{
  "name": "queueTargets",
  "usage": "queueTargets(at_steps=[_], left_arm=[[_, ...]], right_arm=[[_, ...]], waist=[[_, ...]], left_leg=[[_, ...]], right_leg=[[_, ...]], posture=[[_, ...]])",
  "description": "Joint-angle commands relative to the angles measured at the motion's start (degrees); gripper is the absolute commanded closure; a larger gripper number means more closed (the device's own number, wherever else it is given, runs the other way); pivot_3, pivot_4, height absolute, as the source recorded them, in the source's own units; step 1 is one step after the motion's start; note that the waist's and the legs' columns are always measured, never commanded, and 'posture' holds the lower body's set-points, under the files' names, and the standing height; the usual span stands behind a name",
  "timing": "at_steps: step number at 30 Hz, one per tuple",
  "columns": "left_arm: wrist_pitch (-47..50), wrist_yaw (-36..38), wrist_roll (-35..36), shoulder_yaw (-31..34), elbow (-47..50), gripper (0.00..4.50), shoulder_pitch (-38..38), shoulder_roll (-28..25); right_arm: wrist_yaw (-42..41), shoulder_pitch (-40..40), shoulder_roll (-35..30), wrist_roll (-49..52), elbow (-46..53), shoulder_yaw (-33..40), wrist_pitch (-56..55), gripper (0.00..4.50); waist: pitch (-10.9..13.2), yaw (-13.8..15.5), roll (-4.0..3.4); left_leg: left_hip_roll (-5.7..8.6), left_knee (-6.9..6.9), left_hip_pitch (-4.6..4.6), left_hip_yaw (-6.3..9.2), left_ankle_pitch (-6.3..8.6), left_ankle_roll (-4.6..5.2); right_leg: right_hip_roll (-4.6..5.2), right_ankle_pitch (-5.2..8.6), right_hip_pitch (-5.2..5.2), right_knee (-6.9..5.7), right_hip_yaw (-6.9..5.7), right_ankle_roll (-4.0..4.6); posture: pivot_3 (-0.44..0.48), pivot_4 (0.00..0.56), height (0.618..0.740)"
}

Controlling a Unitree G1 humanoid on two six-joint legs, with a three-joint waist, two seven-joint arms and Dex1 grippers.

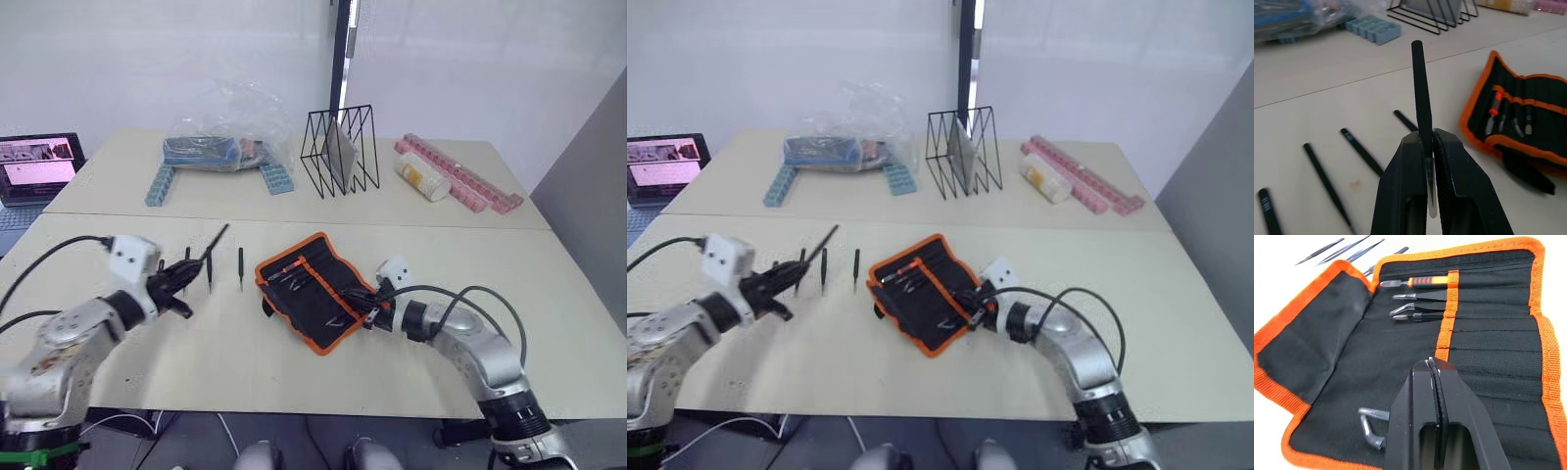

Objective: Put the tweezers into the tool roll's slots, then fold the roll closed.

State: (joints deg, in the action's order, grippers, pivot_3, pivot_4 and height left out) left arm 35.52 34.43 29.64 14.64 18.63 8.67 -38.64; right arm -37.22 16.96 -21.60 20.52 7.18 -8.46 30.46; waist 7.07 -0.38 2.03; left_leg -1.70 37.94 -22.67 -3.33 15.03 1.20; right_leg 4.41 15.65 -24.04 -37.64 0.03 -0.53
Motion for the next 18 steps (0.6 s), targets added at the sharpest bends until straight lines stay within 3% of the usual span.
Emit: queueTargets(at_steps=[1,8,18], left_arm=[[0.3,1.3,-0.4,-4.7,1.3,4.5,4.0,0.6],[1.7,2.7,-2.1,-13.2,-0.7,4.5,10.8,2.6],[10.7,3.2,-1.3,-19.0,1.9,4.5,12.7,2.6]], right_arm=[[2.3,-1.5,1.7,-0.9,-0.1,2.1,-3.4,4.48],[3.5,-4.8,3.4,-1.1,-1.1,4.0,-6.8,4.48],[5.1,-7.4,1.0,-8.7,-4.7,-2.6,-1.6,4.48]], waist=[[0.0,-0.1,0.0],[0.0,-0.3,0.0],[0.0,-0.4,0.0]], left_leg=[[0.0,0.01,0.0,-0.03,0.0,0.0],[0.0,0.04,0.03,-0.09,0.0,0.01],[-0.04,0.09,0.41,-0.12,0.01,0.04]], right_leg=[[-0.03,0.0,-0.02,0.0,0.0,0.0],[-0.16,0.0,-0.01,-0.05,-0.03,0.0],[-0.34,0.01,0.33,-0.04,0.11,0.0]], posture=[[0.0,0.15,0.737],[0.0,0.15,0.737],[0.0,0.15,0.737]])
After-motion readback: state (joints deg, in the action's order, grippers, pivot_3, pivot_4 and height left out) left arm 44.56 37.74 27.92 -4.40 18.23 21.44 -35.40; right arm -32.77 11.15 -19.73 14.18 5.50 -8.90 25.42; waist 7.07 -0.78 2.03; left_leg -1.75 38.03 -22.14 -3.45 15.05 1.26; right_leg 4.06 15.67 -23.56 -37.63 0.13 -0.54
